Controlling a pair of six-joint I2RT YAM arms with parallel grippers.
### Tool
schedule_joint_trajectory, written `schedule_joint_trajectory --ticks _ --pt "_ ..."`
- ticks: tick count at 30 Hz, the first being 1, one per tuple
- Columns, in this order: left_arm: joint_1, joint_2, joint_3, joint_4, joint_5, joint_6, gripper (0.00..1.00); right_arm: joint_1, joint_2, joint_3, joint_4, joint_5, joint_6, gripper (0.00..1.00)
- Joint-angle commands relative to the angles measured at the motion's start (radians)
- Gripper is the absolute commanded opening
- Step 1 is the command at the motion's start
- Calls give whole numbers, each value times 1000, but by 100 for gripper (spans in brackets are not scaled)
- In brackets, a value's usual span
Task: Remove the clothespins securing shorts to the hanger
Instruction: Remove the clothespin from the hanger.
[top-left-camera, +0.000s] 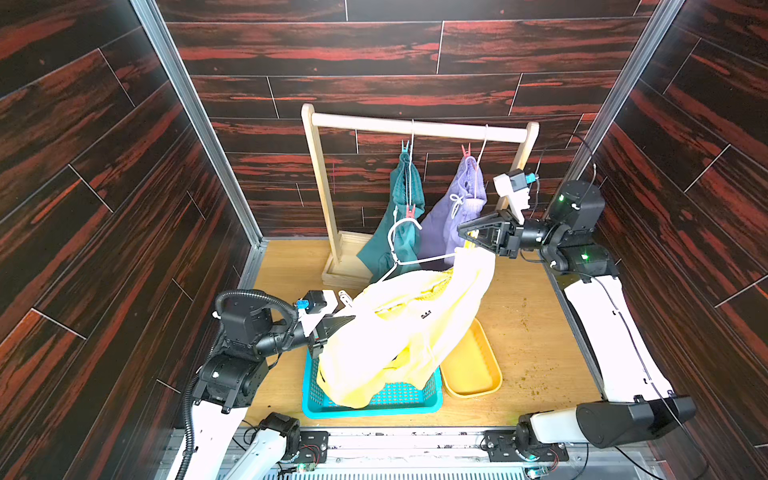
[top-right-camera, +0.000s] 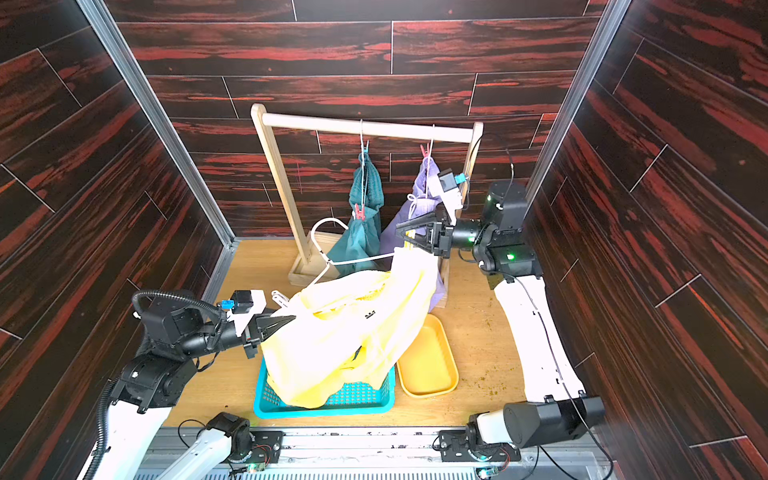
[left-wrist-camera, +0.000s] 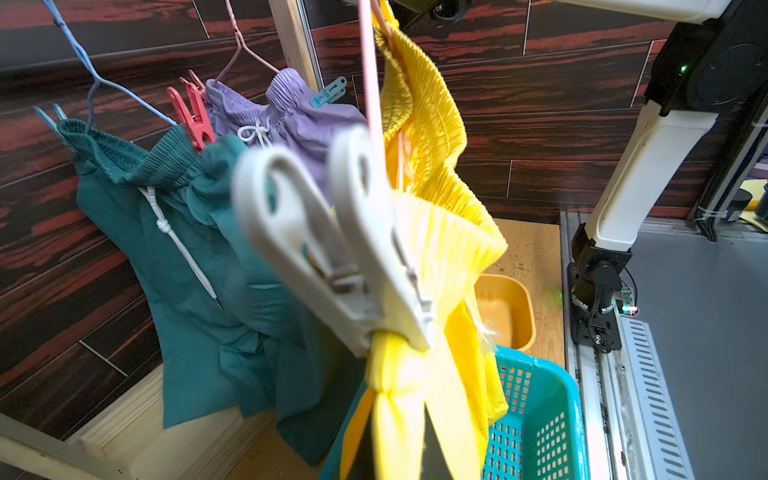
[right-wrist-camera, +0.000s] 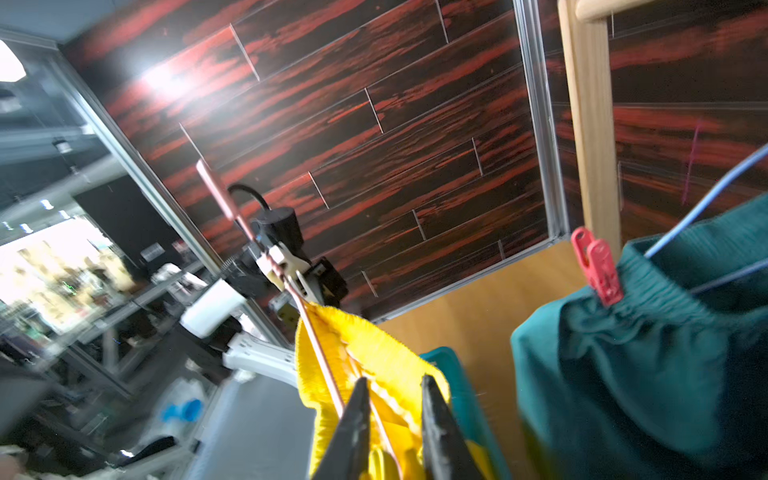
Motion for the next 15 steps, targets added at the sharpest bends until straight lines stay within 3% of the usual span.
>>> schedule_joint_trajectory --ticks 1,4,15 --pt "-2 -3 42 70 44 0 0 7 22 3 4 -23 0 14" --pt "-2 0 39 65 45 0 0 7 24 9 3 -23 1 0" --pt "-3 23 37 -15 45 43 0 8 18 61 -29 87 -45 0"
